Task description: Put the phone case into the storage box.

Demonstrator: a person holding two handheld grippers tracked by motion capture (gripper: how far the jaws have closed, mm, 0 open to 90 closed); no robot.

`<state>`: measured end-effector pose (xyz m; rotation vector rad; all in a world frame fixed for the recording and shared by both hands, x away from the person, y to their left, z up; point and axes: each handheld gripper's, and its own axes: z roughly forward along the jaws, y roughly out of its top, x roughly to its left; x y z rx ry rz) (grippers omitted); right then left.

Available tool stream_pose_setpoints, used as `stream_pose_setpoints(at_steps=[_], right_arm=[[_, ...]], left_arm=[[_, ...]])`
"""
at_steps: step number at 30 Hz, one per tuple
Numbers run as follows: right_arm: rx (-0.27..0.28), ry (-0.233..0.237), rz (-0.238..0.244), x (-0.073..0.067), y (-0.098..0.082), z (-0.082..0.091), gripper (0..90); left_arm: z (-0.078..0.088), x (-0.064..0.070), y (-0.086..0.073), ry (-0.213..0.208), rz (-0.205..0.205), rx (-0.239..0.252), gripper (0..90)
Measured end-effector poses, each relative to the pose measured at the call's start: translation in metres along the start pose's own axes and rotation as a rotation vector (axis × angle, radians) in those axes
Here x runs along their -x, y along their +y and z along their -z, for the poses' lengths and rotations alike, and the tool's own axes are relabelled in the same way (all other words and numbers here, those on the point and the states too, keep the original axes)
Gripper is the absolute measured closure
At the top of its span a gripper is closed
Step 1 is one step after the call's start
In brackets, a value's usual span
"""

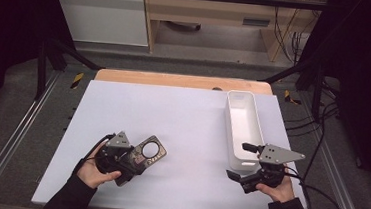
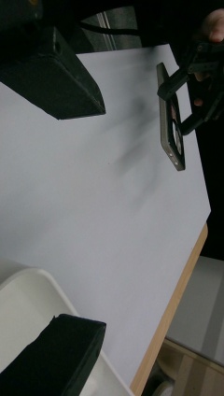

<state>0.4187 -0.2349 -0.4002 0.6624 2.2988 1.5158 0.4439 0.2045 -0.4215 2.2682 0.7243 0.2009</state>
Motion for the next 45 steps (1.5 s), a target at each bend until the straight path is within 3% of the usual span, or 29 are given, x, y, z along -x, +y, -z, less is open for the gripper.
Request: stream_pose_setpoints(at_steps=[20,45], right_arm=[[-0.090,0.130,0.043,-0.010,0.012,-0.035,0.8],[-0.121,0.232,0.050,-0.022,0.018,-0.066,1.6]], left_arm=[[-0.015,0.009,0.018,-0.113,-0.089,0.000,11.6],[-0.026,0.024,0.039,-0.211,-0.207,-0.021,11.6]])
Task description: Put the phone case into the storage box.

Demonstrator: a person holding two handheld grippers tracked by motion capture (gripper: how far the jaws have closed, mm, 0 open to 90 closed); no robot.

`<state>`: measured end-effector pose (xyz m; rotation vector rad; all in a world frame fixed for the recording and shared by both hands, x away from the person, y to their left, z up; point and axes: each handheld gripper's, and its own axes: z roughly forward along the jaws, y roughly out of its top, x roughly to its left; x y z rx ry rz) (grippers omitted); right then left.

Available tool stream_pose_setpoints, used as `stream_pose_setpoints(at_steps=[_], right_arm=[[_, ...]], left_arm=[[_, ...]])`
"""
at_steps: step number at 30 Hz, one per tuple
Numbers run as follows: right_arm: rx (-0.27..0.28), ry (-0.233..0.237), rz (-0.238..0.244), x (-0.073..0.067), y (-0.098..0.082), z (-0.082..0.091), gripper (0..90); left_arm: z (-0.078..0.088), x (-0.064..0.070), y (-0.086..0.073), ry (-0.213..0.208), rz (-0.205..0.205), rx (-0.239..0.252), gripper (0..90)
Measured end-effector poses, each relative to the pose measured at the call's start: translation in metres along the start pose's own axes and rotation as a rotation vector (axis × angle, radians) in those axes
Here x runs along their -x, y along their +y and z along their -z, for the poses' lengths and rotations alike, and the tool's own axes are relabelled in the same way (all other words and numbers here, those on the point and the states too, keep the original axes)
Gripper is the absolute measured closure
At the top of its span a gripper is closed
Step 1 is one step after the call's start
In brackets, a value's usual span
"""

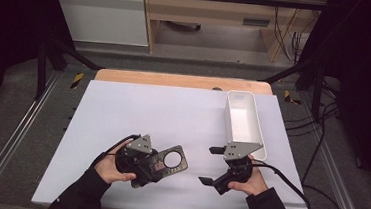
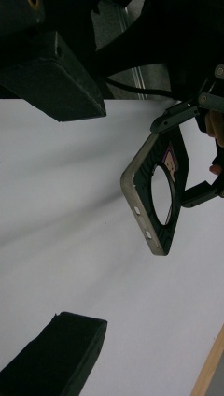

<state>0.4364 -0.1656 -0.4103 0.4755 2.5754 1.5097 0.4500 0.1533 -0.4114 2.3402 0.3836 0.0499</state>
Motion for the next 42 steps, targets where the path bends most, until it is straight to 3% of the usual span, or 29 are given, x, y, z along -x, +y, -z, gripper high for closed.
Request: stream_pose_setpoints(at_steps=[27,42], right_arm=[[-0.029,0.117,-0.005,-0.003,0.004,-0.019,2.6],[-0.038,0.147,0.006,-0.006,0.002,-0.024,3.6]], left_arm=[[-0.007,0.015,0.019,-0.099,-0.088,-0.005,11.6],[-0.011,0.018,0.025,-0.145,-0.112,-0.005,11.6]])
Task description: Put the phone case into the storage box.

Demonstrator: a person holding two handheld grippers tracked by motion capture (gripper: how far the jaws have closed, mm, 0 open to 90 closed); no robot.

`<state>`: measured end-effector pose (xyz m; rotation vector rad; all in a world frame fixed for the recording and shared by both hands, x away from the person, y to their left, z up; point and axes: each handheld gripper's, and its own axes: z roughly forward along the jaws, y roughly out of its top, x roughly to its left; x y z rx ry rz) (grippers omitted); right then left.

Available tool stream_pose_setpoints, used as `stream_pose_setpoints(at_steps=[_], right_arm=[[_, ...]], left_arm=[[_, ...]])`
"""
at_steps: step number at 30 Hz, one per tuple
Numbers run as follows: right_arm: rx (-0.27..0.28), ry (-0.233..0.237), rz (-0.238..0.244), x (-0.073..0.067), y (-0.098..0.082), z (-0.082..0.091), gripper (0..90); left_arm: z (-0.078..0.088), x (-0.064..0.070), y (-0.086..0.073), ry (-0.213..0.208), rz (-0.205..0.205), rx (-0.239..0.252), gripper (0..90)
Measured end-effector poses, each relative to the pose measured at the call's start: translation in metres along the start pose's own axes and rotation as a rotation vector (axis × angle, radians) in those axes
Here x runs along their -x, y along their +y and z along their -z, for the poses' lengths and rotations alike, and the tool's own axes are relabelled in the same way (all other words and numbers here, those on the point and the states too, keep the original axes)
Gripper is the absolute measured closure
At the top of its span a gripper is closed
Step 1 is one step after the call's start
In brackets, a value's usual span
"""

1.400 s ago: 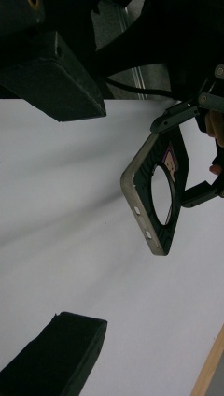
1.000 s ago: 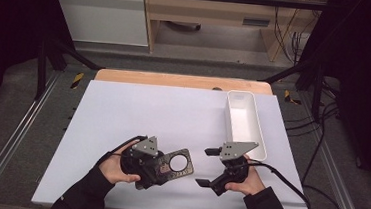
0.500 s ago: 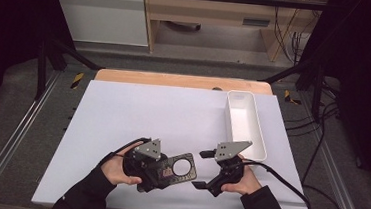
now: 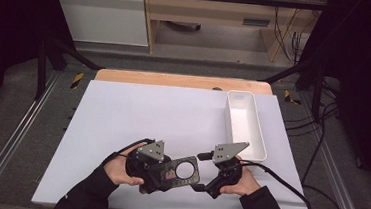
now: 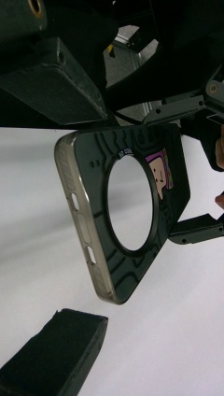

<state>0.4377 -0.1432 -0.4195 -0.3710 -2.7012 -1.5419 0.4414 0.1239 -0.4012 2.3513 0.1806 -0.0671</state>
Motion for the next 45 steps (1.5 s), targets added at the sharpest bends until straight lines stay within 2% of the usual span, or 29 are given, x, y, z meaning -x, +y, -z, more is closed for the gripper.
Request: stream_pose_setpoints(at_steps=[15,37,45], right_arm=[[-0.019,0.052,0.034,-0.005,0.005,-0.010,4.0],[-0.007,0.105,0.065,-0.008,0.002,-0.014,8.4],[0.006,0.110,0.088,-0.009,0.001,-0.014,9.6]], left_arm=[[-0.005,0.003,0.006,-0.047,-0.032,0.002,11.6],[-0.008,0.005,0.007,-0.074,-0.051,0.008,11.6],[-0.011,0.005,0.004,-0.078,-0.056,0.001,11.6]])
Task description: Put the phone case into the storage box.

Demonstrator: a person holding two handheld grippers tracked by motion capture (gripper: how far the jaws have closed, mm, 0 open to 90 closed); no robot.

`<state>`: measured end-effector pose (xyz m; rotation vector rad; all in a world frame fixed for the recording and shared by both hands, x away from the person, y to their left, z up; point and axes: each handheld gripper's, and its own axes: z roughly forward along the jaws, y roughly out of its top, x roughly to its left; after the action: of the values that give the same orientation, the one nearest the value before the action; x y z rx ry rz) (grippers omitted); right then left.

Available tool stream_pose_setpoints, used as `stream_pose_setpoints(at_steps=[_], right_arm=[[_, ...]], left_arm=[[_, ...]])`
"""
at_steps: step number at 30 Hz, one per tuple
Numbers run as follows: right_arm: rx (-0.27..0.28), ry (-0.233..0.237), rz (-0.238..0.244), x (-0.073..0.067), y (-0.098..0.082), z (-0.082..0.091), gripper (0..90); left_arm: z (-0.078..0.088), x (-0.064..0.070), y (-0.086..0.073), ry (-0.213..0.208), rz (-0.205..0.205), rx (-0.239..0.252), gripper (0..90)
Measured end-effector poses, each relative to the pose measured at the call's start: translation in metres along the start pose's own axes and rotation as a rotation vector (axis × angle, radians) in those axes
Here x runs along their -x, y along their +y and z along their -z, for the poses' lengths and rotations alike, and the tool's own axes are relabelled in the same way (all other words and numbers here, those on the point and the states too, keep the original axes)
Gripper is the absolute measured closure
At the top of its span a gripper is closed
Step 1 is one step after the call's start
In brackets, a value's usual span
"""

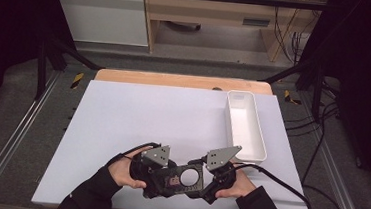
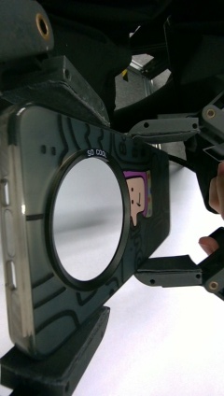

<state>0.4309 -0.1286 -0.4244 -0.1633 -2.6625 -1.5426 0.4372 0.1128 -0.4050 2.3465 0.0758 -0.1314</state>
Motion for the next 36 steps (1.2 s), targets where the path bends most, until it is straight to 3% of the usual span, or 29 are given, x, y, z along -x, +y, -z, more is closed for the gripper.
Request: stream_pose_setpoints(at_steps=[18,36], right_arm=[[-0.004,-0.008,0.014,-0.0005,-0.0010,-0.0010,10.6],[-0.006,-0.026,0.018,-0.0008,-0.0003,0.0006,12.0]], left_arm=[[-0.0036,0.0001,-0.0006,0.014,-0.018,-0.020,11.4],[-0.0017,-0.0016,-0.0011,0.042,0.017,-0.020,6.3]])
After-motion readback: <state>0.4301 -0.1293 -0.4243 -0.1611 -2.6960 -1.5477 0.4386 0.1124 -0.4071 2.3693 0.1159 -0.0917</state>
